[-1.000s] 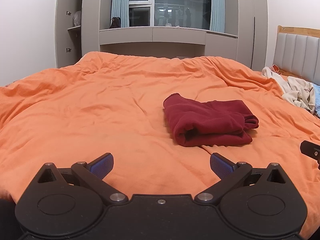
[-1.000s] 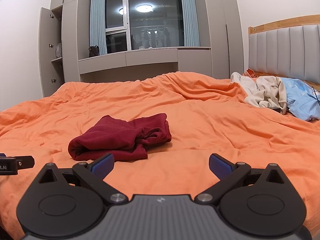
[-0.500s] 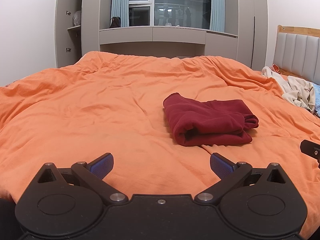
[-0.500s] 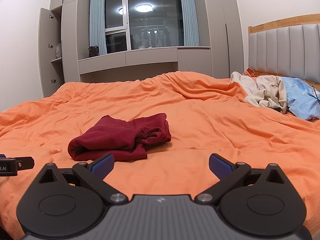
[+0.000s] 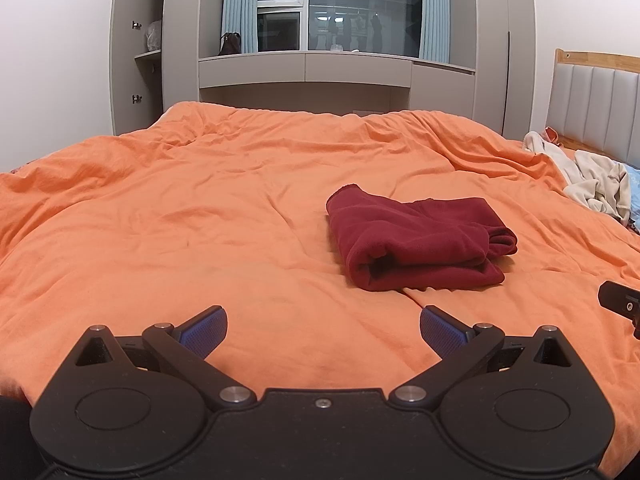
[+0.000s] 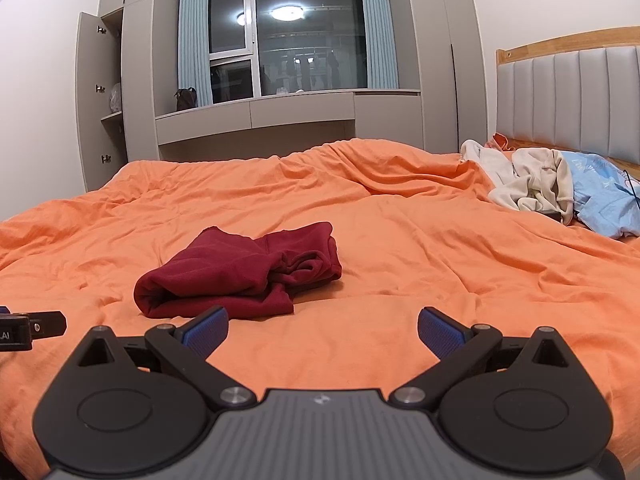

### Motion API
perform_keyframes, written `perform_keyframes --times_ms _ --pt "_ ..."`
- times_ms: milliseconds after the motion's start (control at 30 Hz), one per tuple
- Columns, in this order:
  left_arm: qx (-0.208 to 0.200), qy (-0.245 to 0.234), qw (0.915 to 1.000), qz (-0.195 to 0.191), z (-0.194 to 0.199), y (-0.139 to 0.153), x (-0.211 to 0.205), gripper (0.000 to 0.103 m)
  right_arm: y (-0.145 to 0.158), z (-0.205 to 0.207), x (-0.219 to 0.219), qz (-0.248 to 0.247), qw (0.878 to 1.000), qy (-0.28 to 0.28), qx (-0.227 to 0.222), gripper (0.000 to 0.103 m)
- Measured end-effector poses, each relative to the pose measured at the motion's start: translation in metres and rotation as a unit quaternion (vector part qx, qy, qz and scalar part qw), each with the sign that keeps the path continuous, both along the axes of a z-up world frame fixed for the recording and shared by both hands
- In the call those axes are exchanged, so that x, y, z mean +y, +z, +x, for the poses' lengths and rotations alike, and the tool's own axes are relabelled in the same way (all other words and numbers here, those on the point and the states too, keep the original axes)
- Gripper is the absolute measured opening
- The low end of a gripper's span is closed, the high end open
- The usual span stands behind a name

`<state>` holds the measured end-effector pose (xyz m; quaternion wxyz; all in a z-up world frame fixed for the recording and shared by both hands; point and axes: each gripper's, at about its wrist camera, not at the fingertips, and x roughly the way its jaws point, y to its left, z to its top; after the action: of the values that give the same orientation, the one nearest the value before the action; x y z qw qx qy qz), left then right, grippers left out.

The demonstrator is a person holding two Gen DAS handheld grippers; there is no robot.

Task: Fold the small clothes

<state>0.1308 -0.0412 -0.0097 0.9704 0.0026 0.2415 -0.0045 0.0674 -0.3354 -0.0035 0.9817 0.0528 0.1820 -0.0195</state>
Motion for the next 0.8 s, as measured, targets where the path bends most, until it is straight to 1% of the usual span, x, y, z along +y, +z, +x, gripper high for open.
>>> perform_keyframes --times_ms 800 --pt "0.001 -0.001 1.0000 0.000 0.0003 0.0005 0.0006 0.102 -0.0024 -0.0001 -0.0020 0.003 1.000 -0.003 0.005 0.103"
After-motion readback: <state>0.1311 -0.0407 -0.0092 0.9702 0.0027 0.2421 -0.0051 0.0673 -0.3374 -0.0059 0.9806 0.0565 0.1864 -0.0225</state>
